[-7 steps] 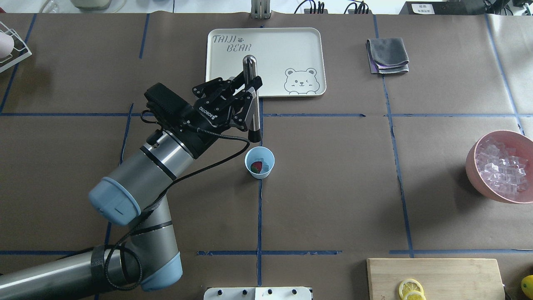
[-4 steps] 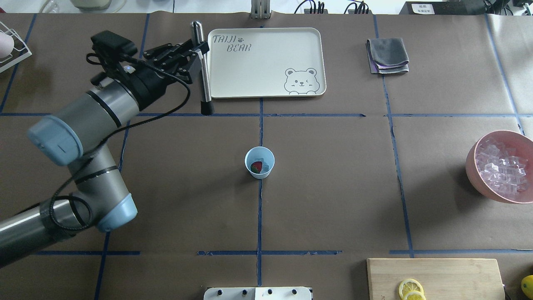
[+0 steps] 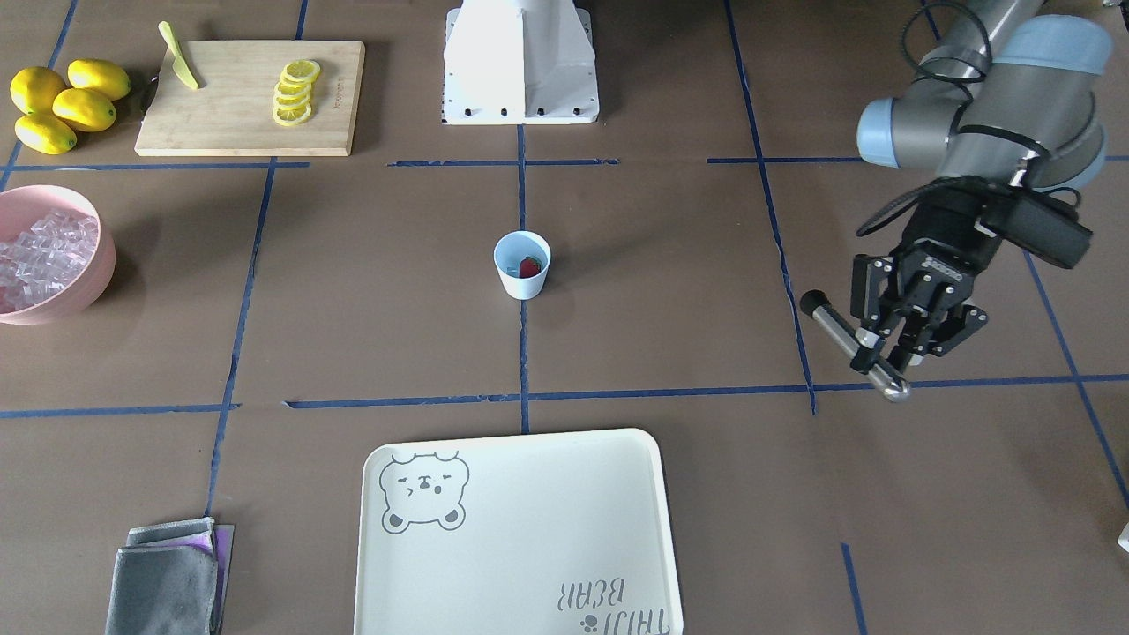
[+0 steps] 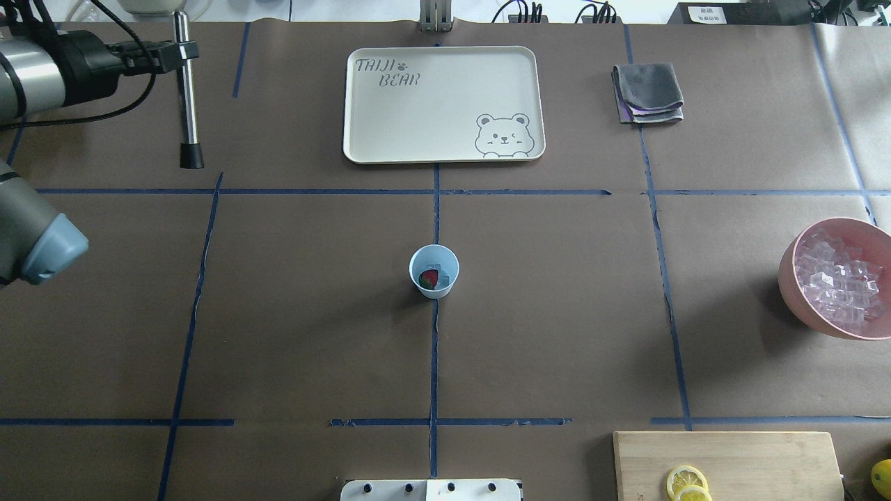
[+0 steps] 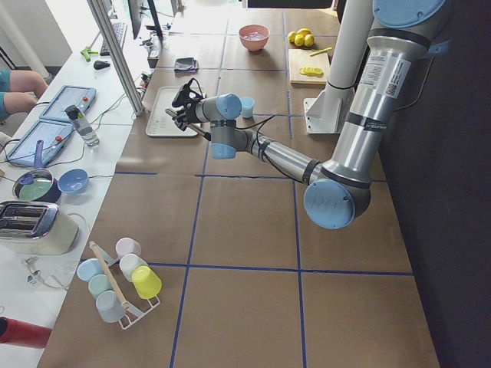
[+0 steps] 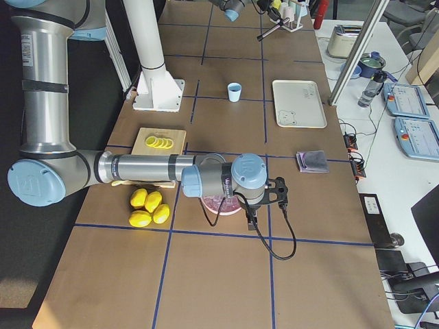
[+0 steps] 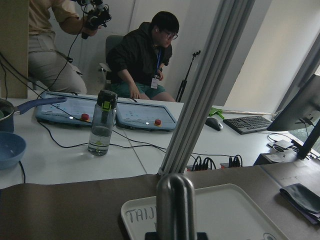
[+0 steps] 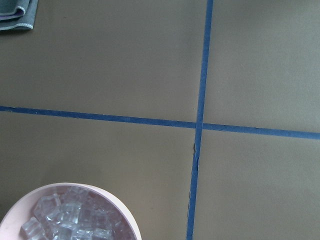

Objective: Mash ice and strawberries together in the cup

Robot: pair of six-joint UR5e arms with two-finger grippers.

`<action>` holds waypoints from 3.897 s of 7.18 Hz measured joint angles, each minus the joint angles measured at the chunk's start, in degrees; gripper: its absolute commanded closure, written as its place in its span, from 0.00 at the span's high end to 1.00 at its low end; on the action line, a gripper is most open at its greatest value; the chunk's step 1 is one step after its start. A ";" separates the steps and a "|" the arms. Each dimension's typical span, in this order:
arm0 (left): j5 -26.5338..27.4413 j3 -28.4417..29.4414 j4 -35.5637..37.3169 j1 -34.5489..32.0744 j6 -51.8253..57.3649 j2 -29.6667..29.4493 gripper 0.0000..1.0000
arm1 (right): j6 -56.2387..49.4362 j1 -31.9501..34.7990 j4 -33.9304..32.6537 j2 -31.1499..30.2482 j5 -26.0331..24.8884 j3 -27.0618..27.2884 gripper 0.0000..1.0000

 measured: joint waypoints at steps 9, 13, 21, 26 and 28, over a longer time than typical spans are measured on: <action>-26.72 9.19 16.87 -10.95 18.22 15.60 0.00 | -0.05 -0.03 0.02 0.92 -0.16 -0.37 1.00; -24.23 15.19 16.87 -10.45 20.66 15.55 0.00 | -0.13 -0.16 0.01 1.19 -0.33 -0.44 1.00; -24.06 16.57 16.58 -7.93 20.53 16.41 0.37 | -0.13 -0.18 -0.03 1.44 -0.34 -0.44 1.00; -22.92 16.54 16.26 -7.91 20.94 16.40 1.00 | -0.24 -0.18 0.09 1.53 -0.40 -0.04 1.00; -23.48 16.16 17.43 -8.24 21.59 15.90 1.00 | -0.30 -0.18 0.12 1.72 -0.43 0.17 1.00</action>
